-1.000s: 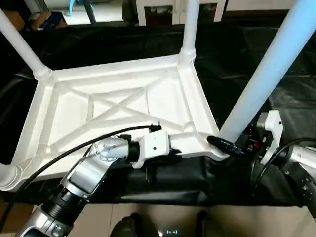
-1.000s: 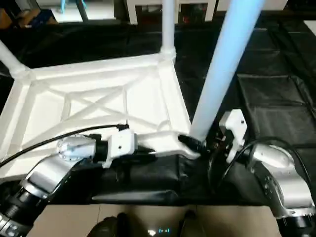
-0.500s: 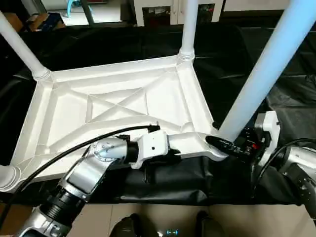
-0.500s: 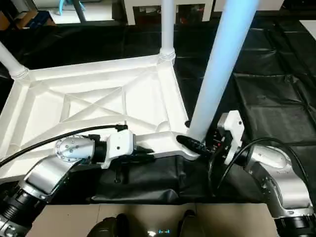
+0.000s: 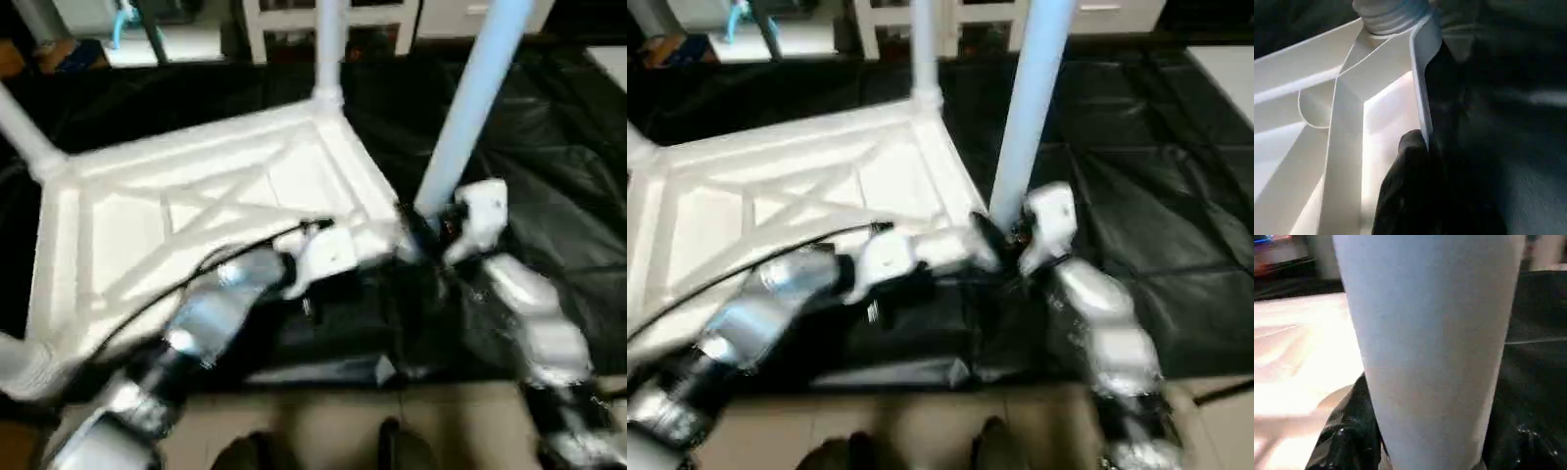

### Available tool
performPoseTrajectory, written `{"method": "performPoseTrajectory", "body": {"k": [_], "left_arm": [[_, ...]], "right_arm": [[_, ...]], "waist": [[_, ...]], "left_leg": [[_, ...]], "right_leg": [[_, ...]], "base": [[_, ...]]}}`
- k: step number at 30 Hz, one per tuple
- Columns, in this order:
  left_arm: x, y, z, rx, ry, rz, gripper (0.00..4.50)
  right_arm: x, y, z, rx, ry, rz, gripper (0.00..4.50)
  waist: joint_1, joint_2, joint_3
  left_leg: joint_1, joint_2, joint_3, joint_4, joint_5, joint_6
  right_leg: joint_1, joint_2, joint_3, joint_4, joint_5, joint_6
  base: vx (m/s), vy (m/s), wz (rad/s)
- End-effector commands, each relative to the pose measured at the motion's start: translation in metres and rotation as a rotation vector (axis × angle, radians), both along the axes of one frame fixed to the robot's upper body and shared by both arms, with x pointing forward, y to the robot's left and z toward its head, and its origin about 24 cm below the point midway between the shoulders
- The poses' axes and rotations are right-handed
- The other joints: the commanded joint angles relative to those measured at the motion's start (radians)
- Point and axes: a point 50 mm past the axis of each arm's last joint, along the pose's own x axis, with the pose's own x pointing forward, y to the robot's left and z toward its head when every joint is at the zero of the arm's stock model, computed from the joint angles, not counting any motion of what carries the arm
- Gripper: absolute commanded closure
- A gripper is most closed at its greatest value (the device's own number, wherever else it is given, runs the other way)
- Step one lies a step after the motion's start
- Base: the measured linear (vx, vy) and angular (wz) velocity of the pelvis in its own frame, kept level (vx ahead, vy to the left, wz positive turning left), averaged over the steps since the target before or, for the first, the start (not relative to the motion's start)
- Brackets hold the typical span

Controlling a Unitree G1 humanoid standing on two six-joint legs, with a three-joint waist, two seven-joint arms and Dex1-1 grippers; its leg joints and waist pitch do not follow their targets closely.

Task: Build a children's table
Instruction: Rotate leg to tighten

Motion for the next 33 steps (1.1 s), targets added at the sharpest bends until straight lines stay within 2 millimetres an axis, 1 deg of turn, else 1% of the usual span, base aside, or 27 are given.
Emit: {"method": "performPoseTrajectory", "body": {"k": [1, 2, 3, 5, 6, 7, 8, 9, 10, 11, 12, 13, 14, 15, 16, 17, 18, 19, 20, 21, 22, 23, 24, 25, 28, 30, 33], "left_arm": [[-0.008, -0.020, -0.020, 0.077, 0.056, -0.059, 4.50], [-0.008, -0.020, -0.020, 0.076, 0.054, -0.059, 4.50], [-0.006, -0.026, -0.018, 0.070, 0.043, -0.058, 4.50], [-0.004, -0.030, -0.018, 0.064, 0.043, -0.068, 4.50], [-0.004, -0.030, -0.018, 0.064, 0.043, -0.068, 4.50], [-0.004, -0.029, -0.018, 0.062, 0.043, -0.071, 4.50], [-0.005, -0.022, -0.019, 0.050, 0.066, -0.060, 4.50], [-0.005, -0.022, -0.019, 0.050, 0.066, -0.060, 4.50], [-0.006, -0.017, -0.021, 0.047, 0.071, -0.070, 4.50], [-0.006, -0.017, -0.021, 0.047, 0.072, -0.070, 4.50], [-0.007, -0.010, -0.023, 0.051, 0.081, -0.069, 4.50], [-0.011, -0.001, -0.026, 0.054, 0.102, -0.092, 4.50], [-0.014, 0.005, -0.028, 0.057, 0.117, -0.110, 4.50], [-0.017, 0.011, -0.028, 0.054, 0.111, -0.138, 4.50], [-0.017, 0.011, -0.028, 0.054, 0.111, -0.138, 4.50], [-0.018, 0.014, -0.027, 0.052, 0.104, -0.159, 4.50], [-0.019, 0.018, -0.027, 0.050, 0.106, -0.171, 4.50], [-0.021, 0.022, -0.026, 0.040, 0.109, -0.191, 4.50], [-0.024, 0.025, -0.024, 0.021, 0.118, -0.208, 4.50], [-0.024, 0.026, -0.024, 0.019, 0.119, -0.210, 4.50], [-0.028, 0.029, -0.020, -0.014, 0.126, -0.233, 4.50], [-0.030, 0.030, -0.018, -0.022, 0.125, -0.241, 4.50], [-0.030, 0.030, -0.018, -0.022, 0.125, -0.241, 4.50], [-0.032, 0.031, -0.018, -0.024, 0.124, -0.250, 4.50], [-0.038, 0.036, -0.018, -0.015, 0.127, -0.276, 4.50], [-0.038, 0.037, -0.019, -0.012, 0.129, -0.279, 4.50], [-0.039, 0.038, -0.019, -0.011, 0.129, -0.286, 4.50]], "right_arm": [[0.004, -0.041, -0.047, 0.015, 0.232, -0.399, 2.47], [0.005, -0.040, -0.047, 0.018, 0.230, -0.400, 2.48], [0.011, -0.031, -0.044, 0.035, 0.219, -0.407, 2.48], [0.019, -0.014, -0.038, 0.046, 0.202, -0.349, 2.48], [0.019, -0.014, -0.038, 0.046, 0.202, -0.349, 2.48], [0.022, -0.005, -0.032, 0.074, 0.165, -0.258, 2.48], [0.019, 0.007, -0.021, 0.054, 0.096, -0.071, 2.48], [0.019, 0.007, -0.021, 0.054, 0.096, -0.071, 2.48], [0.016, 0.009, -0.016, 0.017, 0.054, 0.005, 2.48], [0.015, 0.008, -0.015, 0.013, 0.049, 0.012, 1.94], [0.011, 0.005, -0.011, -0.017, 0.018, 0.064, 1.81], [0.004, -0.002, -0.002, -0.021, -0.025, 0.131, 1.79], [-0.002, -0.007, 0.003, -0.021, -0.052, 0.178, 1.70], [-0.010, -0.012, 0.009, -0.041, -0.075, 0.251, 1.70], [-0.010, -0.012, 0.009, -0.041, -0.075, 0.251, 1.55], [-0.015, -0.016, 0.012, -0.065, -0.088, 0.305, 1.42], [-0.020, -0.021, 0.014, -0.094, -0.088, 0.348, 1.35], [-0.029, -0.029, 0.016, -0.133, -0.075, 0.411, 1.35], [-0.038, -0.036, 0.017, -0.160, -0.058, 0.464, 1.24], [-0.039, -0.037, 0.018, -0.162, -0.056, 0.469, 1.11], [-0.051, -0.048, 0.019, -0.183, -0.018, 0.536, 1.11], [-0.056, -0.052, 0.020, -0.188, -0.004, 0.555, 1.11], [-0.056, -0.052, 0.020, -0.188, -0.004, 0.555, 1.11], [-0.060, -0.056, 0.020, -0.187, 0.009, 0.568, 1.11], [-0.071, -0.063, 0.021, -0.168, 0.038, 0.603, 1.11], [-0.072, -0.063, 0.020, -0.167, 0.040, 0.607, 1.11], [-0.073, -0.062, 0.020, -0.157, 0.049, 0.619, 1.11]], "waist": [[-0.002, -0.003, -0.051], [-0.007, -0.001, -0.049], [-0.008, -0.006, -0.051], [-0.011, -0.006, -0.047], [-0.011, -0.005, -0.048], [-0.014, -0.010, -0.048], [-0.013, -0.010, -0.049], [-0.011, -0.011, -0.049], [-0.009, -0.011, -0.050], [-0.006, -0.012, -0.051], [-0.005, -0.014, -0.052], [-0.001, -0.016, -0.052], [0.004, -0.014, -0.055], [0.007, -0.010, -0.054], [0.014, -0.013, -0.056], [0.016, -0.013, -0.056], [0.019, -0.008, -0.055], [0.021, -0.012, -0.057], [0.029, -0.007, -0.055], [0.032, -0.009, -0.055], [0.037, -0.005, -0.060], [0.041, -0.005, -0.064], [0.041, -0.005, -0.064], [0.039, -0.006, -0.068], [0.041, -0.004, -0.073], [0.039, -0.003, -0.071], [0.040, -0.003, -0.065]], "left_leg": [[0.025, -0.012, -0.011, -0.089, -0.509, -0.033], [0.026, -0.013, -0.012, -0.090, -0.526, -0.035], [0.026, -0.014, -0.013, -0.090, -0.534, -0.032], [0.028, -0.014, -0.014, -0.092, -0.564, -0.021], [0.029, -0.014, -0.014, -0.092, -0.571, -0.019], [0.027, -0.014, -0.014, -0.093, -0.573, -0.012], [0.026, -0.013, -0.014, -0.095, -0.568, -0.002], [0.023, -0.011, -0.015, -0.096, -0.556, 0.002], [0.021, -0.010, -0.012, -0.096, -0.538, 0.011], [0.026, -0.007, -0.008, -0.094, -0.523, 0.014], [0.026, -0.008, -0.006, -0.093, -0.518, 0.018], [0.022, -0.006, -0.004, -0.094, -0.490, 0.028], [0.023, -0.003, 0.001, -0.093, -0.454, 0.040], [0.024, -0.001, 0.002, -0.092, -0.447, 0.044], [0.026, 0.000, 0.005, -0.089, -0.423, 0.054], [0.024, 0.000, 0.008, -0.088, -0.400, 0.061], [0.027, 0.001, 0.009, -0.087, -0.397, 0.062], [0.030, 0.002, 0.013, -0.083, -0.375, 0.065], [0.033, 0.003, 0.014, -0.081, -0.364, 0.074], [0.031, 0.005, 0.014, -0.081, -0.351, 0.079], [0.027, 0.006, 0.013, -0.078, -0.313, 0.093], [0.027, 0.006, 0.014, -0.073, -0.272, 0.106], [0.027, 0.006, 0.014, -0.073, -0.272, 0.106], [0.019, 0.003, 0.013, -0.067, -0.204, 0.130], [0.020, 0.002, 0.013, -0.058, -0.134, 0.168], [0.020, 0.001, 0.014, -0.056, -0.120, 0.180], [0.022, 0.003, 0.015, -0.061, -0.168, 0.163]], "right_leg": [[0.031, 0.018, -0.019, -0.077, -0.538, -0.096], [0.029, 0.019, -0.022, -0.080, -0.541, -0.096], [0.032, 0.020, -0.025, -0.083, -0.545, -0.094], [0.028, 0.020, -0.028, -0.089, -0.548, -0.091], [0.027, 0.020, -0.029, -0.090, -0.547, -0.092], [0.032, 0.021, -0.031, -0.092, -0.539, -0.092], [0.037, 0.021, -0.032, -0.090, -0.522, -0.096], [0.040, 0.019, -0.030, -0.090, -0.507, -0.100], [0.039, 0.019, -0.027, -0.088, -0.477, -0.112], [0.035, 0.019, -0.023, -0.087, -0.449, -0.130], [0.034, 0.021, -0.022, -0.086, -0.437, -0.134], [0.042, 0.020, -0.019, -0.082, -0.402, -0.146], [0.040, 0.018, -0.013, -0.078, -0.364, -0.166], [0.039, 0.018, -0.012, -0.078, -0.353, -0.172], [0.041, 0.019, -0.009, -0.073, -0.324, -0.179], [0.040, 0.019, -0.008, -0.070, -0.304, -0.190], [0.038, 0.020, -0.008, -0.070, -0.304, -0.191], [0.037, 0.020, -0.004, -0.068, -0.281, -0.197], [0.040, 0.020, -0.001, -0.065, -0.272, -0.201], [0.043, 0.020, 0.000, -0.064, -0.257, -0.203], [0.048, 0.017, 0.000, -0.056, -0.215, -0.215], [0.050, 0.017, 0.000, -0.050, -0.167, -0.230], [0.050, 0.017, 0.000, -0.050, -0.167, -0.230], [0.055, 0.019, -0.003, -0.037, -0.085, -0.253], [0.059, 0.019, -0.004, -0.028, 0.009, -0.282], [0.059, 0.020, -0.005, -0.027, 0.017, -0.290], [0.059, 0.016, -0.006, -0.035, -0.079, -0.279]], "base": [[-0.059, 0.012, -0.07], [-0.063, 0.015, -0.08], [-0.066, 0.018, -0.08], [-0.062, 0.016, -0.07], [0.000, 0.000, 0.00], [0.000, 0.000, 0.00], [0.000, 0.000, 0.00], [0.000, 0.000, 0.00], [0.000, 0.000, 0.00], [0.000, 0.000, 0.00], [0.000, 0.000, 0.00], [0.000, 0.000, 0.00], [0.000, 0.000, 0.00], [0.000, 0.000, 0.00], [0.000, 0.000, 0.00], [0.000, 0.000, 0.00], [0.000, 0.000, 0.00], [0.000, 0.000, 0.00], [0.057, -0.019, 0.13], [0.000, 0.000, 0.00], [0.075, -0.010, 0.09], [0.092, -0.008, 0.05], [0.132, -0.007, 0.05], [0.088, -0.005, 0.02], [0.073, 0.005, 0.00], [0.027, 0.000, 0.00], [0.000, 0.000, 0.00]]}}
